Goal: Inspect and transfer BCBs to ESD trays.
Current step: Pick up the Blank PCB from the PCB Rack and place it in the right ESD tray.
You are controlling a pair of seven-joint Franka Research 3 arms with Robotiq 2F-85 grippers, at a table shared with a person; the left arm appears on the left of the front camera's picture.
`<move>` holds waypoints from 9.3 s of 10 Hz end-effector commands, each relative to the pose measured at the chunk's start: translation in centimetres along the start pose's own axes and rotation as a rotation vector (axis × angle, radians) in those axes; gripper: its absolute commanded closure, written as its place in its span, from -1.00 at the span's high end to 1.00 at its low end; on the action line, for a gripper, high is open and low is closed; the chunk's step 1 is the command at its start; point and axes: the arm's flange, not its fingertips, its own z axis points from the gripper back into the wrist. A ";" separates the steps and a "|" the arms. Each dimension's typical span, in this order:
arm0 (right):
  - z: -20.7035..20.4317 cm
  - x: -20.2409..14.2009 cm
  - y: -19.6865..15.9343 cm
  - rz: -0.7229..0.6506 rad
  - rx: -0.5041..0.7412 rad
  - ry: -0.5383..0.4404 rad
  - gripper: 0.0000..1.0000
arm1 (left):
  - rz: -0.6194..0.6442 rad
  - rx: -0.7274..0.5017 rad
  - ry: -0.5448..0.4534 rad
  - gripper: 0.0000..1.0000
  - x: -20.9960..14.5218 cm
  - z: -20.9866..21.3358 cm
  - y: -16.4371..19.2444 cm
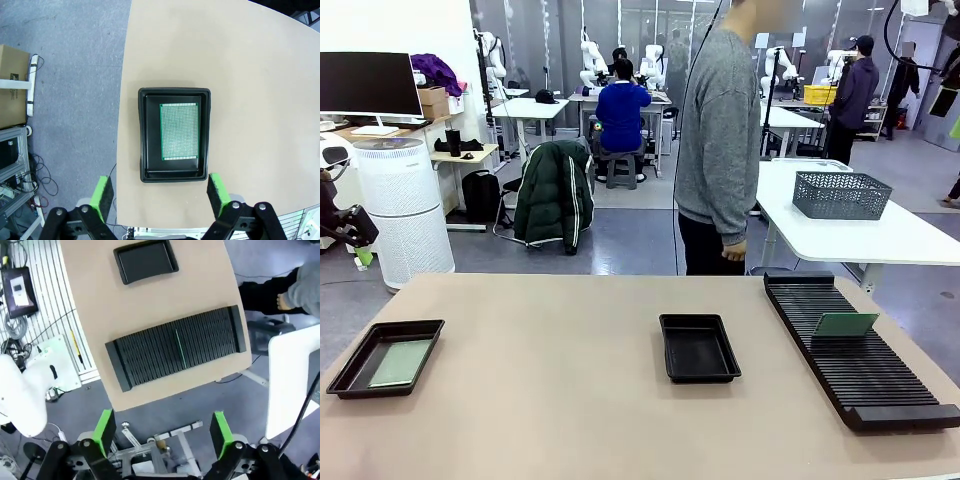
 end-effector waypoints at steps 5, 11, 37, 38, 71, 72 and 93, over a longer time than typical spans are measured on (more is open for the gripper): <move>-0.2 -0.4 -1.7 0.056 0.016 -0.007 1.00 | -0.002 0.001 -0.012 1.00 -0.2 -0.3 0.1; 0.0 -0.5 -2.2 0.077 0.017 -0.012 1.00 | -0.002 0.001 -0.012 1.00 -0.2 -0.3 0.1; -39.6 -5.7 -2.9 0.236 -0.046 0.048 1.00 | -0.002 0.001 -0.012 1.00 -0.2 -0.3 0.1; -40.1 -5.8 -2.9 0.232 -0.055 0.035 1.00 | -0.002 0.001 -0.012 1.00 -0.2 -0.3 0.1; -37.9 -6.4 -3.4 0.196 -0.106 0.003 -1.00 | -0.002 0.001 -0.012 1.00 -0.2 -0.3 0.1; -36.7 -6.4 -3.9 0.209 -0.088 0.005 -1.00 | -0.002 0.001 -0.012 1.00 -0.2 -0.3 0.1; -7.4 -5.7 -7.1 0.149 0.047 0.024 -1.00 | -0.002 0.001 -0.012 1.00 -0.2 -0.3 0.1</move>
